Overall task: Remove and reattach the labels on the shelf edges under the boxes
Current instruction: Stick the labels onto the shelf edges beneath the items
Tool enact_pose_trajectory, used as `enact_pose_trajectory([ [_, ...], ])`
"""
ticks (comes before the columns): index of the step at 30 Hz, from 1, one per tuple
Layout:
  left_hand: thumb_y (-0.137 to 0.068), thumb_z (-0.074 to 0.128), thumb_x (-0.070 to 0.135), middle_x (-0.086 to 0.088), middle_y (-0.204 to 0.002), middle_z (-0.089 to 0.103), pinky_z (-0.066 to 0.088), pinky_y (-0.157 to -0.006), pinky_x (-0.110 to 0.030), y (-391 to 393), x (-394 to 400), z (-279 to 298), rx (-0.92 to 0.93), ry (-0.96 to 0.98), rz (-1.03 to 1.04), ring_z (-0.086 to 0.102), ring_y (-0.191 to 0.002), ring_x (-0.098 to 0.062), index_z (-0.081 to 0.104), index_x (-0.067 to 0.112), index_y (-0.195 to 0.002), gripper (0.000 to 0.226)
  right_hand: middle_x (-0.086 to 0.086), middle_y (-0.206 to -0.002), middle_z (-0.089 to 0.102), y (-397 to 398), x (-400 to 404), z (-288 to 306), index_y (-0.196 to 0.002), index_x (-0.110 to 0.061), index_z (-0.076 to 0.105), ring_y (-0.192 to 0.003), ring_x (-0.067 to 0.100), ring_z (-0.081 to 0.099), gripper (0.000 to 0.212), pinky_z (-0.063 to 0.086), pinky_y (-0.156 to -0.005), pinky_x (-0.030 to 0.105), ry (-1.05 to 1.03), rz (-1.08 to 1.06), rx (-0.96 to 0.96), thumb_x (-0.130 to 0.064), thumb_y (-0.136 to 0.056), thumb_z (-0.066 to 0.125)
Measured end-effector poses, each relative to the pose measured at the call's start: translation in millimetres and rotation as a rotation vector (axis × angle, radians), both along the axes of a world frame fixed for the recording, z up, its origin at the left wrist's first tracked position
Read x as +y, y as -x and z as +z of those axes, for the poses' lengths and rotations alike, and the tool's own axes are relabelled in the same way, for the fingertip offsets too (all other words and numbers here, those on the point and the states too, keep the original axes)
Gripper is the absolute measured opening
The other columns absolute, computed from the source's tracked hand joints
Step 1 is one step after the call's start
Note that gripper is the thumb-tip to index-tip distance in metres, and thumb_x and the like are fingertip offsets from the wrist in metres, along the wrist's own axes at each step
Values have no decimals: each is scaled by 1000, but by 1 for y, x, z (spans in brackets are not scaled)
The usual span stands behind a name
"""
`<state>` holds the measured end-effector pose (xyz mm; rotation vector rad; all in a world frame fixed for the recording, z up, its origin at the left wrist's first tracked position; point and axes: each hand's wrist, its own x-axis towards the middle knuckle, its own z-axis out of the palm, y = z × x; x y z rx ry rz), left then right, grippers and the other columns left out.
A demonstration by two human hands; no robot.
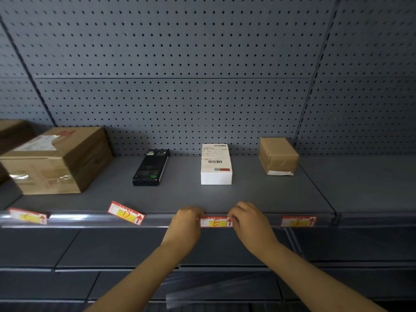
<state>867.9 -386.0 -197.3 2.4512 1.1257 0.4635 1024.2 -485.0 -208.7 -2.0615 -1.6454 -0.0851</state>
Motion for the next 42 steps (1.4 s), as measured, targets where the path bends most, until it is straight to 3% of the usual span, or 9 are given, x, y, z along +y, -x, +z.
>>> enact_pose_trajectory([
  [9, -90, 55, 1, -7, -116, 63, 49, -86, -24, -4, 0, -3, 52, -27, -32, 63, -99, -22, 67, 14, -113, 28, 4, -104, 60, -3, -3, 2, -107, -11, 66, -96, 18, 54, 20, 48, -78, 26, 90, 37, -98, -8, -92, 53],
  [14, -91, 55, 4, -4, -121, 58, 52, -88, -28, 1, 0, -3, 97, -57, -74, 62, -101, -22, 63, 18, -118, 32, 0, -75, 64, 1, -10, 4, -75, -13, 73, -69, 18, 60, 23, 46, -53, 27, 69, 38, -297, 1, -58, 81],
  [16, -91, 53, 1, -4, -120, 58, 53, -86, -30, 4, 0, -2, 86, -68, -77, 62, -100, -23, 63, 18, -117, 33, -1, -72, 64, 7, -9, 5, -73, -15, 73, -65, 17, 60, 27, 49, -54, 26, 18, 37, -320, -2, -52, 84],
  [20, -90, 51, 1, -4, -119, 59, 52, -81, -31, 25, 9, 4, 69, -119, -49, 62, -100, -24, 63, 19, -118, 35, 3, -83, 68, 33, 8, 5, -88, -13, 71, -75, 22, 62, 31, 52, -61, 31, -26, 60, -192, 6, -63, 75],
  [25, -86, 51, 5, -3, -124, 57, 50, -89, -35, 72, 46, 21, 126, -201, -27, 56, -112, -25, 59, 20, -122, 39, 8, -91, 69, 85, 42, 5, -94, -10, 72, -86, 27, 62, 38, 52, -67, 38, -89, 100, -53, 16, -69, 60],
  [28, -84, 55, 10, -2, -125, 54, 47, -92, -36, 109, 82, 34, 181, -269, -40, 53, -114, -26, 57, 22, -126, 43, 4, -105, 66, 115, 65, 1, -101, -12, 70, -100, 23, 58, 34, 53, -84, 35, -139, 72, 14, 9, -76, 63],
  [32, -83, 56, 8, -3, -126, 56, 46, -93, -36, 150, 125, 44, 200, -320, -80, 54, -114, -26, 55, 22, -128, 47, -4, -125, 53, 155, 91, -8, -117, -23, 62, -121, 12, 43, 34, 37, -104, 25, -133, -35, 79, -9, -86, 63],
  [36, -86, 58, 16, -1, -128, 55, 43, -95, -35, 173, 148, 42, 233, -291, -140, 52, -117, -26, 54, 25, -130, 44, -6, -119, 56, 192, 111, -8, -117, -26, 61, -115, 11, 46, 31, 35, -97, 20, -90, -105, 123, -15, -87, 63],
  [42, -89, 53, 13, -3, -111, 64, 52, -82, -36, 181, 155, 34, 196, -218, -193, 62, -100, -26, 67, 21, -107, 24, -4, -114, 56, 213, 128, -5, -117, -24, 63, -109, 13, 48, 29, 40, -92, 23, -64, -160, 106, -20, -88, 64],
])
